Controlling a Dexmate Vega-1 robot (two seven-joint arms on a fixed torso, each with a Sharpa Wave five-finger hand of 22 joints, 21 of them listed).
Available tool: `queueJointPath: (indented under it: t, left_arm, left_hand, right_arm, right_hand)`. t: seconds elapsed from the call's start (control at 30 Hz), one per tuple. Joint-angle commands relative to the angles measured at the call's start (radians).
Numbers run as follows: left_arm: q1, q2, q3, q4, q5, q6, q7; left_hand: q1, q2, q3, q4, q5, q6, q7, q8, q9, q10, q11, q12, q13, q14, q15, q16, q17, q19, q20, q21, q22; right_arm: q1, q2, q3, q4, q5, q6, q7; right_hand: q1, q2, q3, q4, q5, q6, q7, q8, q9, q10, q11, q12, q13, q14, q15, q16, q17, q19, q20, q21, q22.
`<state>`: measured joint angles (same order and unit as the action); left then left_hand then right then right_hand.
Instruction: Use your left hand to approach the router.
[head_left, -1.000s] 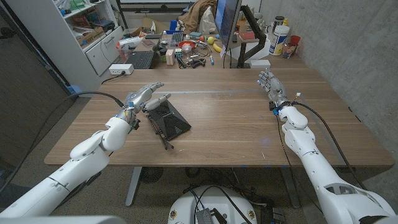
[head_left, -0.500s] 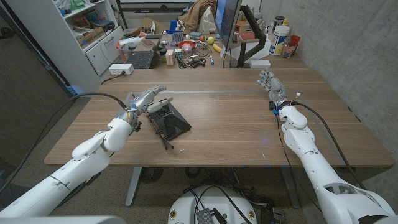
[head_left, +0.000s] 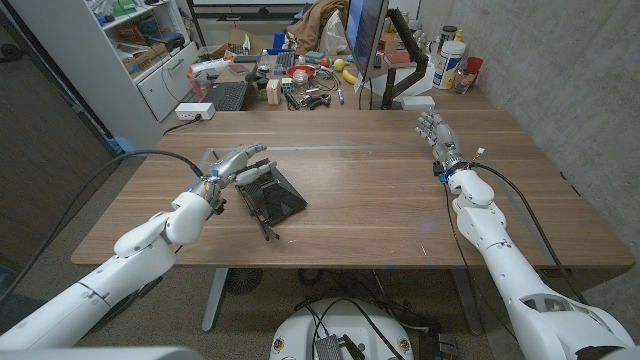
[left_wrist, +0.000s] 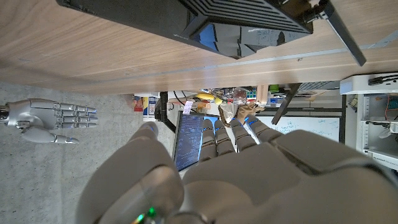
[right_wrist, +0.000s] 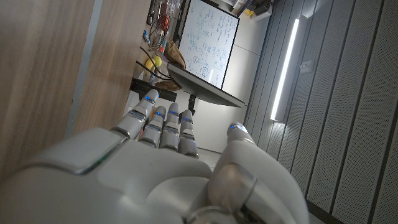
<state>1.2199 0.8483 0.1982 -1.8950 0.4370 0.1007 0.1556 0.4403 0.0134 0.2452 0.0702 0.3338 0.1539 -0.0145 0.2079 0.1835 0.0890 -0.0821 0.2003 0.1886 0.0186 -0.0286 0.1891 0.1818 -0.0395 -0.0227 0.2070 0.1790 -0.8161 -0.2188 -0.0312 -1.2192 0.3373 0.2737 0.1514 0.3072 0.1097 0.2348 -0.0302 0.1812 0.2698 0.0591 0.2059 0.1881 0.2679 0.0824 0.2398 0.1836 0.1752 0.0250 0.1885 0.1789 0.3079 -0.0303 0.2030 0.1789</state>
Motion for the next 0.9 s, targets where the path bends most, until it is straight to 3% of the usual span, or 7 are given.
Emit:
queueJointPath:
  t: [0.03,0.9]
  left_arm:
    - [0.003,-0.003,0.007,0.015,-0.02,0.012,0.002]
    - [-0.009,0.001,0.053,0.032,-0.038,0.033,-0.018]
  left_hand:
    - [0.012,0.004,-0.001,-0.003,0.001,0.011,0.001,-0.001,0.005,-0.001,-0.005,0.003,0.001,-0.002,-0.016,0.0,0.003,-0.004,0.008,-0.003,0.003]
    - [0.013,0.006,-0.004,-0.003,0.0,0.022,-0.001,0.0,0.005,0.003,-0.007,0.004,0.002,0.001,-0.016,0.001,0.003,-0.004,0.011,-0.003,0.003]
  right_arm:
    - [0.007,0.003,0.002,0.015,0.001,0.008,-0.001]
    - [0.005,-0.002,0.007,0.014,0.004,0.01,0.003]
  right_hand:
    - [-0.003,-0.008,0.002,-0.007,0.002,0.01,-0.002,-0.006,0.005,0.009,-0.003,-0.006,0.006,0.008,-0.002,-0.001,0.005,0.011,-0.001,0.0,0.005]
    - [-0.004,-0.008,0.002,-0.009,0.003,0.01,-0.002,-0.006,0.005,0.013,-0.004,-0.006,0.006,0.009,-0.003,-0.002,0.005,0.012,-0.002,0.0,0.005]
